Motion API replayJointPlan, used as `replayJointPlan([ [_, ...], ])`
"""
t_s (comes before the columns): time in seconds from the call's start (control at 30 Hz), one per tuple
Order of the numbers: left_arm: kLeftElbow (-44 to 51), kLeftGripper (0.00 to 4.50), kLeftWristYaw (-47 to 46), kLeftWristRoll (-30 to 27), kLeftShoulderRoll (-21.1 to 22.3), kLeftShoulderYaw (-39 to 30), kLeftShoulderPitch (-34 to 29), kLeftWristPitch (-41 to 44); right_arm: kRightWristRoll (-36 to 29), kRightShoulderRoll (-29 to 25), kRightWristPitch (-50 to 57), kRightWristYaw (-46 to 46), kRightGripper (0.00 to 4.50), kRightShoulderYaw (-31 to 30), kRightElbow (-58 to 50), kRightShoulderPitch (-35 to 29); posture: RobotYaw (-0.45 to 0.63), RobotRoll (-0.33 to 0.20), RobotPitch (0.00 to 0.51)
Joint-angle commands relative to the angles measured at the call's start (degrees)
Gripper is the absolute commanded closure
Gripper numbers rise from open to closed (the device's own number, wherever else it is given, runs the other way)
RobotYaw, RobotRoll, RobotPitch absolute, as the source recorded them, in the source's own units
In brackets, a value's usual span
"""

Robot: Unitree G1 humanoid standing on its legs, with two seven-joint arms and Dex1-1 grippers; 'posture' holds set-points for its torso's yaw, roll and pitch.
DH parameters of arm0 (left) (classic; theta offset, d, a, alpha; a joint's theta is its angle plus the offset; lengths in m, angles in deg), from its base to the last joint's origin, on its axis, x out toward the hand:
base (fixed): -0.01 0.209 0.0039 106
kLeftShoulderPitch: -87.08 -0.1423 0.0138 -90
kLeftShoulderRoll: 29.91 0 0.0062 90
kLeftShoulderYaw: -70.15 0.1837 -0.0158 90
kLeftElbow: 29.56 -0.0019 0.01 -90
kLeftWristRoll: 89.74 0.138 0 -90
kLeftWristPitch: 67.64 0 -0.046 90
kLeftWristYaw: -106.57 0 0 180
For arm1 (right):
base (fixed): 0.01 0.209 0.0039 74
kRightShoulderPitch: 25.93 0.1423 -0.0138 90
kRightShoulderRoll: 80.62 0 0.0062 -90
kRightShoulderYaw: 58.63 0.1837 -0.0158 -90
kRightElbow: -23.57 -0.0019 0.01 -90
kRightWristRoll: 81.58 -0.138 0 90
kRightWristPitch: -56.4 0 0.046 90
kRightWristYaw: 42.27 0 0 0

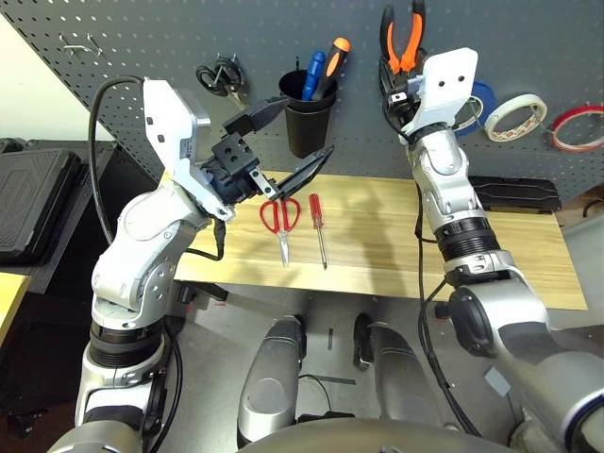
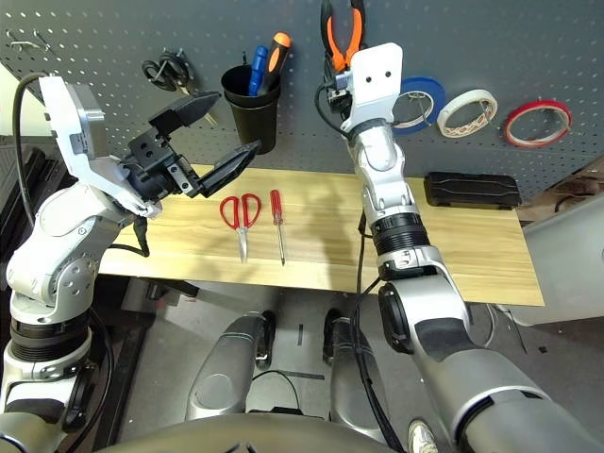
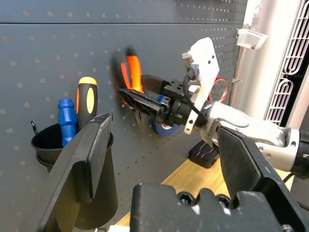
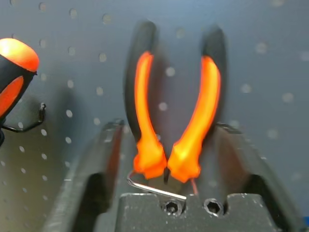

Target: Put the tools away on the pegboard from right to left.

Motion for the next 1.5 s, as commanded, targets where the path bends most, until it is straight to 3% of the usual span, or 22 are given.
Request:
replayJointPlan([
  [0.03,-0.6,0.0,0.7,0.4,0.4,0.7,-1.0,-0.4,2.2,-1.5,-7.1,0.1,0.02,-0.8,-3.5,-2.2,0.29,0.0,0.215],
  [0.27,-1.0,0.0,-0.4,1.1,0.7,1.0,-3.0,0.7,4.0,-6.9,-15.3,5.3,0.02,-3.5,-10.8,-10.3,0.29,0.0,0.217],
  [0.57,-1.6,0.0,-3.7,4.3,0.5,3.7,-7.7,4.0,-0.4,-14.3,-2.3,16.9,0.02,-4.7,-24.3,-28.6,0.27,0.0,0.225],
  [0.67,-3.6,0.0,-6.1,8.9,-0.3,7.5,-10.2,3.8,-1.2,-17.8,3.7,23.2,0.02,-6.4,-25.4,-33.2,0.26,0.0,0.226],
  [0.87,-9.5,0.0,-12.8,15.0,-6.1,12.3,-11.5,5.8,-2.5,-22.5,12.6,31.7,0.02,-7.7,-24.5,-37.9,0.25,0.0,0.227],
  [1.13,-21.9,0.0,-22.2,24.7,-15.7,17.7,-7.8,7.4,-1.4,-23.9,17.7,35.2,0.02,-8.6,-25.1,-41.9,0.24,0.0,0.235],
  [1.5,-47.9,0.0,-27.0,27.2,-25.1,14.3,4.3,8.2,1.1,-24.1,25.6,35.5,0.02,-10.0,-27.2,-44.6,0.19,0.0,0.28],
])
